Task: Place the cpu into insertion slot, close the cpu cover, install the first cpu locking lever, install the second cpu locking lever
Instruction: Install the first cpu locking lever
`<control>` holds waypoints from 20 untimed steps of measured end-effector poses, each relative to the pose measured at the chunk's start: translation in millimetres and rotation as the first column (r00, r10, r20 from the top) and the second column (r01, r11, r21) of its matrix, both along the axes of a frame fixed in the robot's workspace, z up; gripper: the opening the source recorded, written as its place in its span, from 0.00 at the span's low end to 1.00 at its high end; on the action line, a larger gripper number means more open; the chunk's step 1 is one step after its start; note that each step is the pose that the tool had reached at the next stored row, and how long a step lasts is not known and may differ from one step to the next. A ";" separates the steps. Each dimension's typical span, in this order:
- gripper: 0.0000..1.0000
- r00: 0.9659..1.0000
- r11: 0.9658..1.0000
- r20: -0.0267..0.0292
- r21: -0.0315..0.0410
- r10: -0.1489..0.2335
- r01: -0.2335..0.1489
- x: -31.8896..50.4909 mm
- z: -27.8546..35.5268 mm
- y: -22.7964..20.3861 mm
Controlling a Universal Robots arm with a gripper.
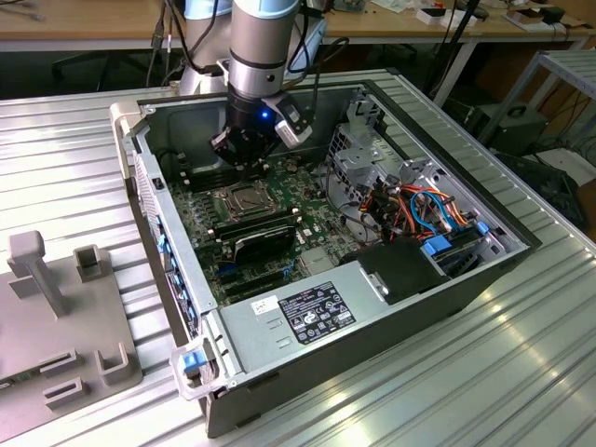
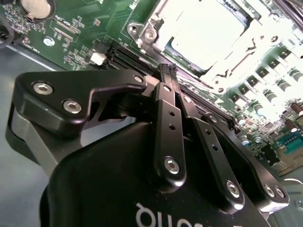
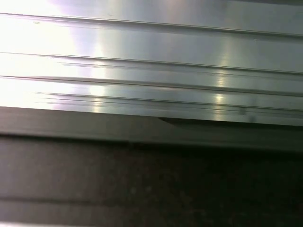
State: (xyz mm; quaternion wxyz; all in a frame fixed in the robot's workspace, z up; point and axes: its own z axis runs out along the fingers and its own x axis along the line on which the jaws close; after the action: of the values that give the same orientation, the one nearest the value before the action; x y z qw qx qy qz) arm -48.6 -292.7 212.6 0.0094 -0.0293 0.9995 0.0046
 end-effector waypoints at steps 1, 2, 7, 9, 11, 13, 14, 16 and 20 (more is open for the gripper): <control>0.11 1.000 1.000 0.000 0.000 0.000 0.000 3.2 0.1 -0.1; 0.11 1.000 1.000 0.000 0.000 0.000 0.000 4.2 0.0 -0.1; 0.11 1.000 1.000 0.000 0.000 0.000 0.000 5.6 0.0 0.0; 0.11 1.000 1.000 0.000 0.000 0.000 0.000 5.7 0.0 0.0; 0.11 1.000 1.000 0.000 0.000 0.000 0.000 5.7 0.0 0.0; 0.11 1.000 1.000 0.000 0.000 0.000 0.000 5.9 0.0 0.0; 0.11 1.000 1.000 0.000 0.000 0.000 0.000 5.9 0.0 -0.1; 0.11 1.000 1.000 0.000 0.000 0.000 0.000 5.9 0.0 0.0; 0.11 1.000 1.000 0.000 0.000 0.000 0.000 6.0 0.0 0.0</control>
State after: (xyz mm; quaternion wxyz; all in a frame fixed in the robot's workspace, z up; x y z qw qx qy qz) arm -42.6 -292.7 212.6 0.0094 -0.0294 0.9995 0.0046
